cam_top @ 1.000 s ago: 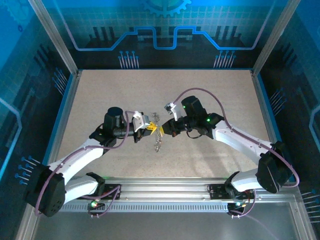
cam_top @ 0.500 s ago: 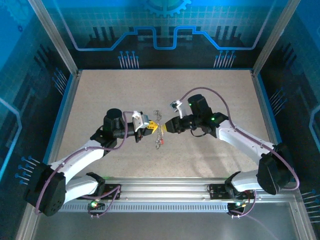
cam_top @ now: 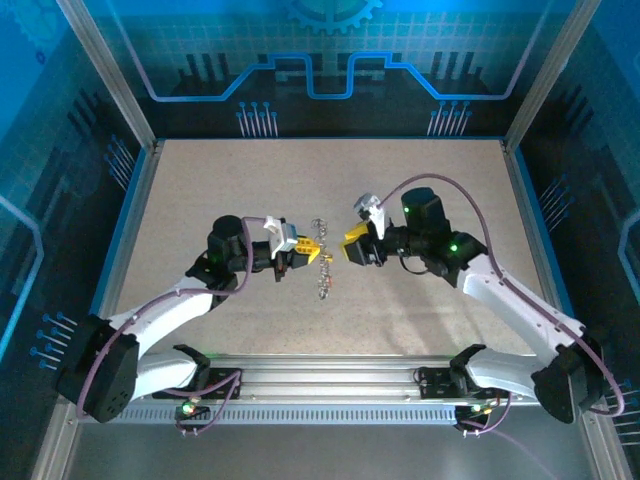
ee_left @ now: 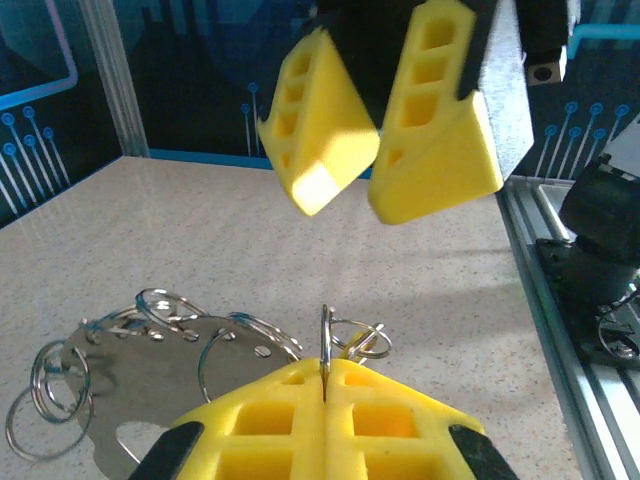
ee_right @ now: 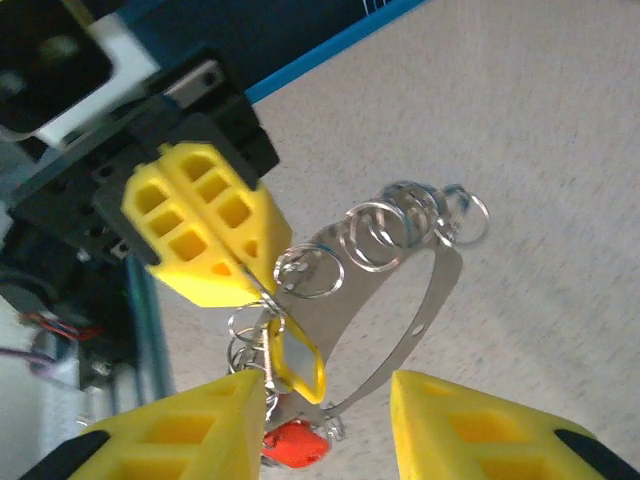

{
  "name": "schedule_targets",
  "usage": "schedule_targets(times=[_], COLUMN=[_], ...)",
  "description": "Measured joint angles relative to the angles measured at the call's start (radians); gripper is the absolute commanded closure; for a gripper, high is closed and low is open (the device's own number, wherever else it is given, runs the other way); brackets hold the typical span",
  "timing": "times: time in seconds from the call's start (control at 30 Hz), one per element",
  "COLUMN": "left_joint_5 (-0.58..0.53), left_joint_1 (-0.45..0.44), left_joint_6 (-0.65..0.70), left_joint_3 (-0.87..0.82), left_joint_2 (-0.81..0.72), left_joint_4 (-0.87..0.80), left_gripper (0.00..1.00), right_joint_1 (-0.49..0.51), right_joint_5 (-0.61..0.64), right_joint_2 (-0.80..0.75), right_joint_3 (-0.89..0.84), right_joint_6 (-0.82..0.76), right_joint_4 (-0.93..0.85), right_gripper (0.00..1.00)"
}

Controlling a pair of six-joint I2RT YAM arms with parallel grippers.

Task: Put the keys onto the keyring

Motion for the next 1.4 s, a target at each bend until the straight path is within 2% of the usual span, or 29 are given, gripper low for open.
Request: schedule_targets(times=[0.17,0.33,0.57,0.7,1.03,1.17,1.4], left_joint_5=[0.032,0.068,0.099,0.107,0.107,0.106,0.105], left_joint_1=[0.0,0.0,0.0,0.0,0.0,0.0,0.001], left_joint_6=[-0.012,-0.012,-0.013,-0.013,-0.029,-0.052,-0.074], left_joint_3=[0.0,0.0,0.0,0.0,0.0,-0.001,-0.016], left_joint_2=[0.027,0.047,0.053,0.053,0.053,0.053,0.061], left_joint_4=[0.017,0.019,0.048,0.063,0.11,0.142,0.195], left_gripper=[1.0,1.0,1.0,1.0,1.0,1.0,1.0], right_joint_1=[0.034,0.044,0.072,0.087,0.1,0.1,0.099], right_joint_5=[-0.003,-0.001,0.001,0.006,0.02,0.018,0.0], right_joint_2=[-0.024,0.006,0.055,0.082,0.105,0.105,0.092], right_joint_3=[-0.039,-0.037,0.019,0.04,0.045,0.04,0.014], right_joint_6=[-0.233,-0.364,-0.493,-0.525,-0.535,-0.521,-0.491], right_joint_4=[0.051,0.06,0.009,-0.001,0.005,0.027,0.061], right_gripper=[0.71,0.79,0.8,0.82,0.76,0.84,0.93])
